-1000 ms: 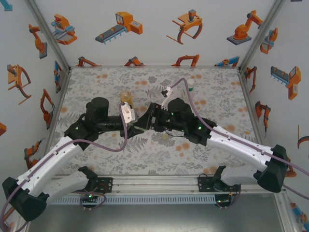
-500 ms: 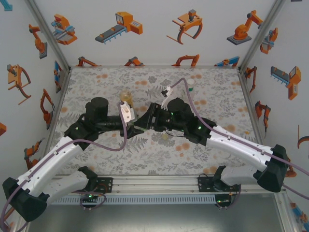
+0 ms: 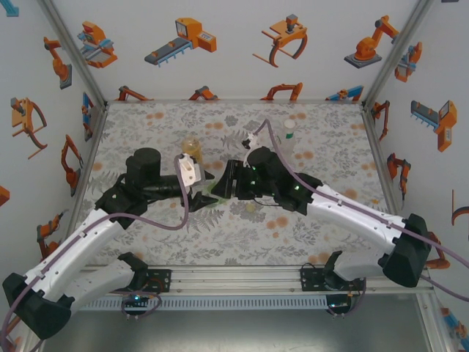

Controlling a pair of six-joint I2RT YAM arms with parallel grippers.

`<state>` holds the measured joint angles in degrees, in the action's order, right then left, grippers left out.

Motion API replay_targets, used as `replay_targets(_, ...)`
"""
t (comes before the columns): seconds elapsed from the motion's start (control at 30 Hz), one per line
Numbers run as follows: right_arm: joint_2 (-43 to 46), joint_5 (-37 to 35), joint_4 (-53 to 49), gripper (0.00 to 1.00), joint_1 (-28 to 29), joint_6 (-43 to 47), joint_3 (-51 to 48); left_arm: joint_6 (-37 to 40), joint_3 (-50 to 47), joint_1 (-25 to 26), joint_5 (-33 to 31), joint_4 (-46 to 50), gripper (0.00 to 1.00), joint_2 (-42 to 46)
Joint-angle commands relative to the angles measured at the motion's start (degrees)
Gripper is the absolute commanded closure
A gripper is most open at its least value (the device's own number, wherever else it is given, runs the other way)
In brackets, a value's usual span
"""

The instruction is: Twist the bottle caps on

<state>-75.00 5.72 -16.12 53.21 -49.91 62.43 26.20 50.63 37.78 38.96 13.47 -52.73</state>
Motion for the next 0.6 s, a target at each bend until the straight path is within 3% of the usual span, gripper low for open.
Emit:
replay_targets(0.0,-0.24,-1.13,-4.79,0.53,-2.24,5.11,1.90,-0.94,-0.01,-0.47,1.69,-1.19,0.38,0.89)
replay_targets(0.27,-6.18,-3.86,-17.47,0.55,-10.20,17.78,8.27,-0.95,-0.10,-0.56,1.55,-1.24,0.39,0.80)
replay_targets(0.57,-19.71,-6.78,-25.10,0.56,-16.82,28.73,21.47,-0.83,-0.05,-0.62,1.36,-1.06,0.39,0.42)
